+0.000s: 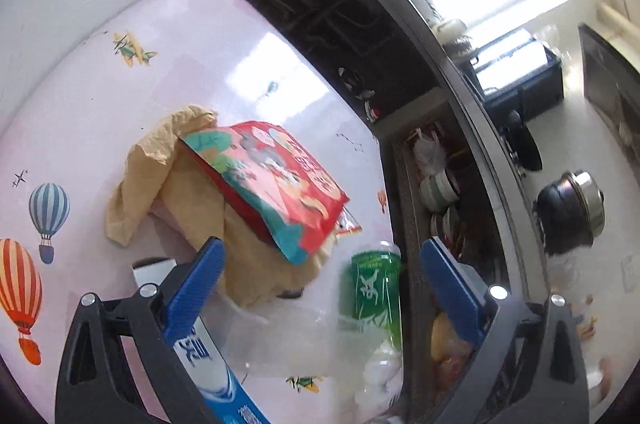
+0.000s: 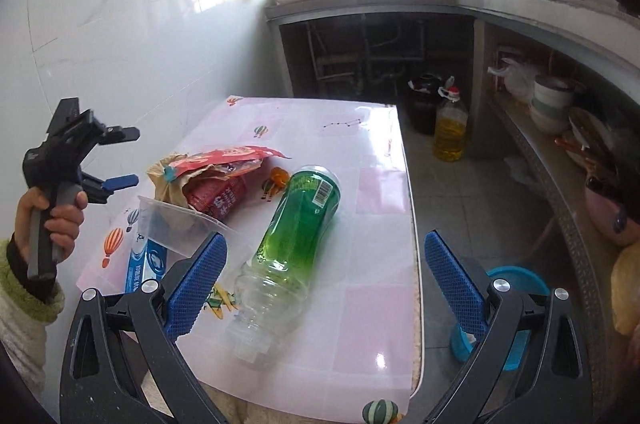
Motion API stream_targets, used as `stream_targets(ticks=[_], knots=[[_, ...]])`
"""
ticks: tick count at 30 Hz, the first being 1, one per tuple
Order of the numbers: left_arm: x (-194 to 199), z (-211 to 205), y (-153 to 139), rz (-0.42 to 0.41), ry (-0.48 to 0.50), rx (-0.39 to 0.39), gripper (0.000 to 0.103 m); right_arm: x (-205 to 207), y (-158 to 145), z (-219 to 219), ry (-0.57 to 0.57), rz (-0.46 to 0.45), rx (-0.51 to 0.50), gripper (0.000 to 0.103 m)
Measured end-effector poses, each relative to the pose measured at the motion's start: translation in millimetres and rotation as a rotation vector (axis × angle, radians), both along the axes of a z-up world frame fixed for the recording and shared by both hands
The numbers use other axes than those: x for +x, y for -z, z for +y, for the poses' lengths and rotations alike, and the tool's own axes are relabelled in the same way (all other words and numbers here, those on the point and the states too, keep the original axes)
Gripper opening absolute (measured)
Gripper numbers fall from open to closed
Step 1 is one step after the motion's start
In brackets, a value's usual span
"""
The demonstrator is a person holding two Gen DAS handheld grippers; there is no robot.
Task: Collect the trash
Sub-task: 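Grasp the red snack bag with the left gripper and lift it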
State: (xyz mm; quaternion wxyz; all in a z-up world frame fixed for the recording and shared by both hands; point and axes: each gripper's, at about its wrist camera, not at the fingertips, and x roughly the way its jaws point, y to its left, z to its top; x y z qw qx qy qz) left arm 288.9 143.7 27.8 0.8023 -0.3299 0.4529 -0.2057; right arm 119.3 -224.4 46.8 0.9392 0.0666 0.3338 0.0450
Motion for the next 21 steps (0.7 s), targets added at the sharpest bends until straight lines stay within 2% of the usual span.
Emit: stream_targets(ticks=[4, 6, 9, 12, 16, 19, 21], knots=[[38.6, 17.8, 26.3, 0.104, -0.065, 0.005, 0.083, 1.3, 1.0, 0.6, -0.010, 0.009, 0.005, 0.095], [50.7, 23.3, 41.5, 0.167, -0.085, -0.030, 0.075, 2.5, 1.7, 1.0, -0.009, 0.011, -0.001, 0.095], [60.8, 30.3, 57.2, 0.236, -0.124, -0.102, 0.069, 6.2, 3.7, 0.0, -0.009, 0.019, 0.001, 0.095], [67.1, 33.6, 62.5, 0.251, -0.152, -0.142, 0.068, 9.4, 6.4, 0.0, -0.011, 0.027, 0.003, 0.095], [73.2, 30.7, 64.5, 0.257, -0.167, -0.143, 0.066, 9.9, 9.7, 1.0, -0.018, 0.033, 0.008, 0.095], [75.0, 29.4, 68.7, 0.274, -0.184, -0.155, 0.061, 9.9, 11.1, 1.4, -0.020, 0.038, 0.010, 0.095], [75.0, 33.8, 72.4, 0.283, -0.202, -0.190, 0.058, 9.8, 11.2, 1.2, -0.020, 0.040, 0.010, 0.095]])
